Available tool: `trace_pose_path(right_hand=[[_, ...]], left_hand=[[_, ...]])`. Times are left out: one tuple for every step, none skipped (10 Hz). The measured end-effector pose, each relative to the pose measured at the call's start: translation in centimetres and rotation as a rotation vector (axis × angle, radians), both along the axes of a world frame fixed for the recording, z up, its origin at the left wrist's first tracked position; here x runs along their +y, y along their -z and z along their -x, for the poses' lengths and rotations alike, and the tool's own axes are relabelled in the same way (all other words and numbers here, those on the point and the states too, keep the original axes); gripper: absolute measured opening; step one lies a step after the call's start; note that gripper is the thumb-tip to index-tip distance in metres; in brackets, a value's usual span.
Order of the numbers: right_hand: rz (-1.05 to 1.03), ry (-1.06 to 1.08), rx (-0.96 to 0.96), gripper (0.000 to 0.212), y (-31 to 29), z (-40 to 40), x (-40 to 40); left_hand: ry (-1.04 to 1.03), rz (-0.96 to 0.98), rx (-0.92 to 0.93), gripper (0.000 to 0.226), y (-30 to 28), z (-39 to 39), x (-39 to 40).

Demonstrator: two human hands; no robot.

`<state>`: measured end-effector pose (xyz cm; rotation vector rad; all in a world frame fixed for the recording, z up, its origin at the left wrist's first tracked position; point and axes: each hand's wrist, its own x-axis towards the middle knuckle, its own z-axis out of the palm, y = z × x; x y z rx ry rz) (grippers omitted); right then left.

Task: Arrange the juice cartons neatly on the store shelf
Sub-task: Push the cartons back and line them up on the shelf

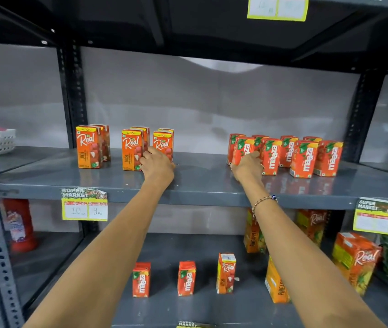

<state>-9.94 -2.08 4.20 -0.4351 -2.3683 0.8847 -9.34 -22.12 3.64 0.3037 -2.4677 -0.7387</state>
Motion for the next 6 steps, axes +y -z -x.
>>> trace_pose_path(right_hand=[[0.01,-0.012,-0.001,0.073,0.1,-0.2,0.0],[-0.006,-0.023,-0.015,0.075,0.1,-0.7,0.0],[-0.025,-0.032,-0.044,0.071,-0.1,-1.3,-0.2],[-0.091,-0.047,-0.118,0.059,-0.2,-2.5,-0.3],[-0.168,-0.076,-0.139,0.039,0.2,-3.9,-0.6],[-0.245,-0.111,0.054,0.028,1.0,-5.6,-2.3]], left_hand=[[0.005,0.026,-0.029,0.083,-0.1,-0.1,0.0],[0.014,0.033,-0.036,0.084,-0.3,-0.4,-0.1],[0.014,0.043,-0.054,0.083,-0.4,-0.7,-0.1],[0.013,0.065,-0.059,0.083,-0.5,-1.7,0.0],[0.033,-0.003,-0.103,0.091,-0.1,-2.8,0.3],[0.016,0.057,-0.073,0.075,-0.1,-4.6,0.9]])
